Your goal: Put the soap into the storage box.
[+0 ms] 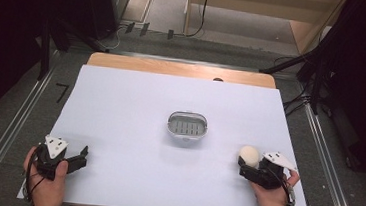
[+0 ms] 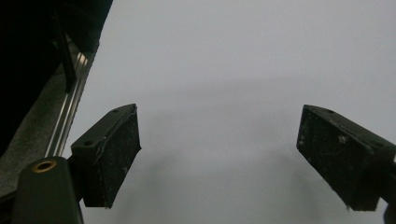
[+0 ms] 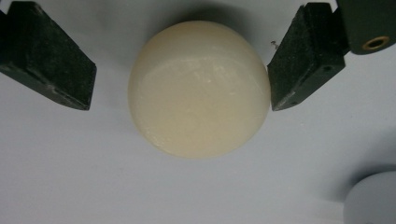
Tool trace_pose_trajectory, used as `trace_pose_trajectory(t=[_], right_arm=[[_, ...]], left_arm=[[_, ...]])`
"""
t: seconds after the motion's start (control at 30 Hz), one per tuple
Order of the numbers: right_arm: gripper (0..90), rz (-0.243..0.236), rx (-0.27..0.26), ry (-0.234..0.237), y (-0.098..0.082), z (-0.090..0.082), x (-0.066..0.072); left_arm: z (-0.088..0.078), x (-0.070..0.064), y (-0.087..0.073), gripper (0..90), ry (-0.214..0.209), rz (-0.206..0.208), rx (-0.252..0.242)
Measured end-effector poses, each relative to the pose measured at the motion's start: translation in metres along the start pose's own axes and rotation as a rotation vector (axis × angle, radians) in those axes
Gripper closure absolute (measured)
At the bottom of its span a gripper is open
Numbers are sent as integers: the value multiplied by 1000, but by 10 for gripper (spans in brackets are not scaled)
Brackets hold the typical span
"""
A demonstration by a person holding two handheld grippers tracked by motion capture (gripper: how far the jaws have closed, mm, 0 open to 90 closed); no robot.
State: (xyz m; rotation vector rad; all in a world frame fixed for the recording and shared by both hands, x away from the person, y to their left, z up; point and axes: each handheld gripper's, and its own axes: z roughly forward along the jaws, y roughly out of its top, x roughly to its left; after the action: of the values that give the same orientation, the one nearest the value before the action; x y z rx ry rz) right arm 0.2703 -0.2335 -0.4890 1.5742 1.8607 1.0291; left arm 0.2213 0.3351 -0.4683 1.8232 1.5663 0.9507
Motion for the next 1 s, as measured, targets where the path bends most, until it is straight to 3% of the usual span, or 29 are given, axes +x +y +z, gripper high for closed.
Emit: trace_pose_trajectory(t=[0.47, 0.53, 0.67, 1.0], right_arm=[[175, -18, 54, -15, 5, 10, 5], [187, -22, 82, -20, 6, 13, 7], [251, -34, 72, -22, 6, 12, 8], [255, -68, 74, -22, 5, 11, 13]], left_arm=[[0, 0, 0, 144, 1, 2, 1], [0, 0, 0, 144, 1, 1, 0], [0, 0, 0, 144, 0, 1, -1], [0, 0, 0, 144, 1, -1, -1]])
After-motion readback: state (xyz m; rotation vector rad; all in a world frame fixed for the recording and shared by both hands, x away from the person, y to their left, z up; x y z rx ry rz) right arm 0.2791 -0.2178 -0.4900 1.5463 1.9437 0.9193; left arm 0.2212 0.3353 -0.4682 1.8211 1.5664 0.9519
